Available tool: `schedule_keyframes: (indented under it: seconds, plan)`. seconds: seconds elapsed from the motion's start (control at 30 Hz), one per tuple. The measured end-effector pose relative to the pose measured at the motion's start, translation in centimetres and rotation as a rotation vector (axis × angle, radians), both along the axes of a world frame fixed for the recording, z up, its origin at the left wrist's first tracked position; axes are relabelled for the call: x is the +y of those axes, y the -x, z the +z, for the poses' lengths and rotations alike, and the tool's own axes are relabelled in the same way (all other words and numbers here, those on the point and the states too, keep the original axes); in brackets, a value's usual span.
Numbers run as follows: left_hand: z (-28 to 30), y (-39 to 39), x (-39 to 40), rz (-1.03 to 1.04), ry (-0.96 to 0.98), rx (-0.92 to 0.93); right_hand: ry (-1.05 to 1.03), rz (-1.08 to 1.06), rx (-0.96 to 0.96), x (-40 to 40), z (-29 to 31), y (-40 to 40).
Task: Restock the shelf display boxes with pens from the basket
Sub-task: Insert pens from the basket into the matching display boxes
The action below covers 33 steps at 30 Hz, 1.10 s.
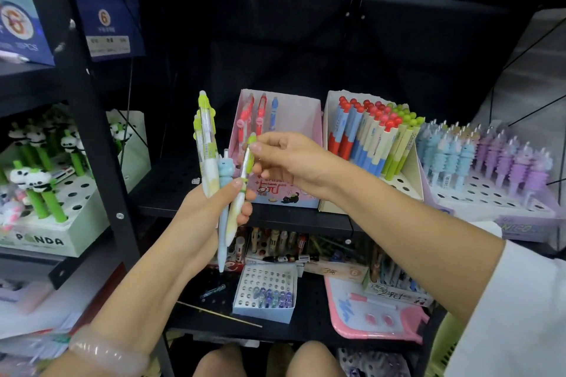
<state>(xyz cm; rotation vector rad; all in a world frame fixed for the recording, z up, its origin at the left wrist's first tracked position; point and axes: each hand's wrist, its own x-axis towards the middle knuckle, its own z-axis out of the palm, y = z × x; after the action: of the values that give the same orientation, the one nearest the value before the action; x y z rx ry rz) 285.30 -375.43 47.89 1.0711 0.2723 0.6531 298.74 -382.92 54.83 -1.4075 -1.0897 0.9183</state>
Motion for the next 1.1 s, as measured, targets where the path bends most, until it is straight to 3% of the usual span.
schedule_keyframes:
  seconds: [0.07,0.13,0.2,0.27,0.4,0.67,0.8,0.97,1.1]
  plan:
    - [-0.1,-0.1,0.3,0.022,-0.024,0.048,-0.065,-0.123,-0.081,0.3,1.4,-0.7]
    - [-0.3,0.0,0.8,0.064,-0.068,0.098,-0.2,-0.4,-0.227,0.8,3.6,-2.5]
    - [-0.7,0.2,1.4,0.098,-0.132,0.138,-0.277,-0.648,-0.478,1.2,5.8,-4.8]
    - [-1.1,0.2,1.9,0.123,-0.168,0.154,-0.226,-0.725,-0.716,1.8,6.4,-6.6]
    - [-1.4,0.1,2.4,0.135,-0.16,0.142,0.057,-0.722,-0.996,3.5,5.0,-8.3]
    - [-1.1,-0.2,2.7,0.104,-0.166,0.096,0.19,-0.749,-1.089,4.9,5.0,-9.0]
    - [-1.0,-0.4,2.5,0.117,-0.168,0.124,0.331,-0.661,-1.056,4.9,4.3,-9.5]
    - [-0.6,-0.7,2.2,0.118,-0.145,0.127,0.611,-0.577,-1.263,5.5,3.5,-9.0]
    - [-0.3,-0.5,1.9,0.107,-0.118,0.117,0.662,-0.592,-1.344,5.5,2.8,-8.6]
